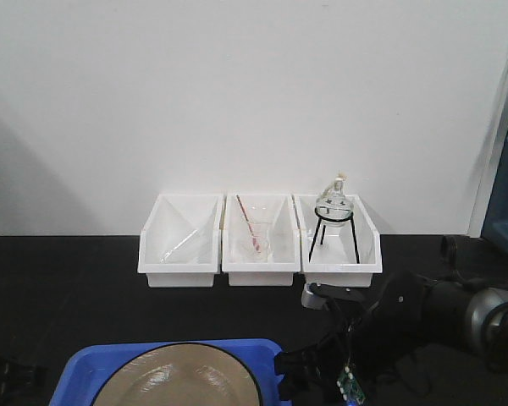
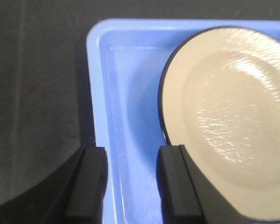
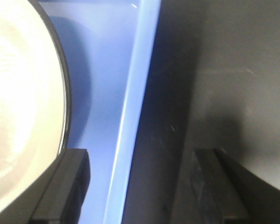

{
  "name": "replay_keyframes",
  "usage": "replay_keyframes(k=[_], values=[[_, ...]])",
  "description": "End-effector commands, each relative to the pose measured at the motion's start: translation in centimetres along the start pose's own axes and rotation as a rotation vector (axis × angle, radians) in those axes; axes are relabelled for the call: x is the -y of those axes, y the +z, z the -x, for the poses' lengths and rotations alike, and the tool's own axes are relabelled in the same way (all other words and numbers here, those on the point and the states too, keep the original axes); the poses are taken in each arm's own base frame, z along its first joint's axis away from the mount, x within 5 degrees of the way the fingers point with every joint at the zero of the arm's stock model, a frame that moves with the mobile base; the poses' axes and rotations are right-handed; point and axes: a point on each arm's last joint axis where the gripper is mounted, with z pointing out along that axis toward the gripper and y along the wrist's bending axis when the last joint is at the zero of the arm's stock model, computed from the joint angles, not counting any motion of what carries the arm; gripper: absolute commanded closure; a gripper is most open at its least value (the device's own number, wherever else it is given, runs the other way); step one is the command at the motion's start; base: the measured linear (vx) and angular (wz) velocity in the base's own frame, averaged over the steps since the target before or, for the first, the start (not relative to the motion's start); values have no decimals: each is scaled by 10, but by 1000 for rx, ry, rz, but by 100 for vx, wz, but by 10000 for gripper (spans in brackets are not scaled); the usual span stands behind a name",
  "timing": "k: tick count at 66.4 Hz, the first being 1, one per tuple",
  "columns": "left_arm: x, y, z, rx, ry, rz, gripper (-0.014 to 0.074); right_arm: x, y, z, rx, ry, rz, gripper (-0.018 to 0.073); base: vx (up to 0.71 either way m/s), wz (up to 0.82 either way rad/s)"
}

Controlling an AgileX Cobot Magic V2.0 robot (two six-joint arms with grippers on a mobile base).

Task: Place disk in tray to left cabinet
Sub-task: 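Release the plate and move both grippers to the tray's short edges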

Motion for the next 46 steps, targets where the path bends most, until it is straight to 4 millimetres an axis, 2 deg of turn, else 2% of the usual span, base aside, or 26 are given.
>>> replay_keyframes(k=[1,20,46], values=[[-1,5,23,80,-14,1,202,-7,-17,15,80,-25,18,48,0,0],[-13,52,35,-9,44,2,202,-12,5,23,44,-73,26,48,0,0],[-22,97,18,-169,7,-21,202,-10,27,23,6,-16,67,48,0,0]])
